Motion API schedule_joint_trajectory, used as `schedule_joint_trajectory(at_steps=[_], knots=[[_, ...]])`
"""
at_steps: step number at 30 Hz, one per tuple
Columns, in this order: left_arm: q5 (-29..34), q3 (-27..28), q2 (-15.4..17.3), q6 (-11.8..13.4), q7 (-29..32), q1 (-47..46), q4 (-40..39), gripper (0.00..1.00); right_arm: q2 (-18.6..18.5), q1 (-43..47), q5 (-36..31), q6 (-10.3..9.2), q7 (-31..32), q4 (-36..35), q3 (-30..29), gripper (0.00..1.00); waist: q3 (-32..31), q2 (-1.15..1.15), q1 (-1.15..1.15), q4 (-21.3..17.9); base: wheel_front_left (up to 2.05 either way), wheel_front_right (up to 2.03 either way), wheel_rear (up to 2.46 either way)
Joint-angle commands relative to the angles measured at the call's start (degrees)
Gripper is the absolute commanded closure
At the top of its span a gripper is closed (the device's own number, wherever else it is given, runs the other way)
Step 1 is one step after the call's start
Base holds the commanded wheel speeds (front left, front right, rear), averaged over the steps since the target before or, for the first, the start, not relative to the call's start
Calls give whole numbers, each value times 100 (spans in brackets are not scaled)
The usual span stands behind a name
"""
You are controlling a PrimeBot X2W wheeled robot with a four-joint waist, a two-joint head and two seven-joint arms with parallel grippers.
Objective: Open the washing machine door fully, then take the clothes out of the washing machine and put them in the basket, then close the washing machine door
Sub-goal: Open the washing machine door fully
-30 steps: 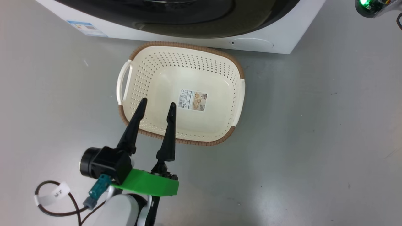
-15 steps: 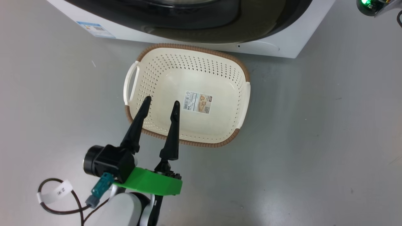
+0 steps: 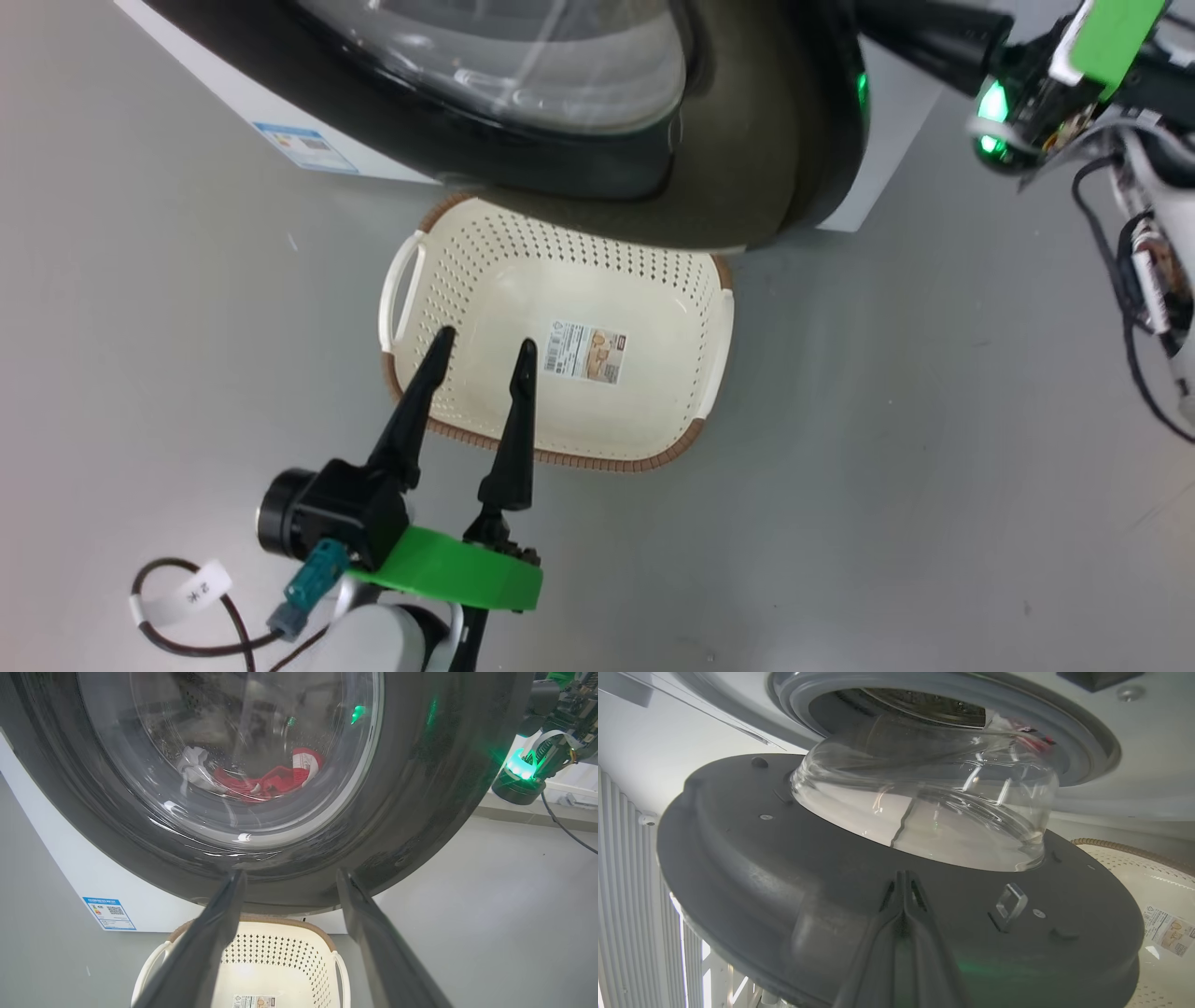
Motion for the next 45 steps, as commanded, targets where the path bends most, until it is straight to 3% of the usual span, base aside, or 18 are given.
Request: schedule_joint_trajectory(at_steps=[1,23,45], knots=[[32,153,72,-19,-45,116,-105,0,162,175,-126,40,43,-218,34,100,-135,0,0,-6,0,0,0],[105,224,72,-166,-45,943,-29,0,525,1773,-516,40,152,-1034,80,100,-1155,0,0,229,0,0,0],[171,381,72,-83,-45,1550,-145,0,935,2856,-862,40,165,-1596,222,100,-1793,0,0,1067,0,0,0]])
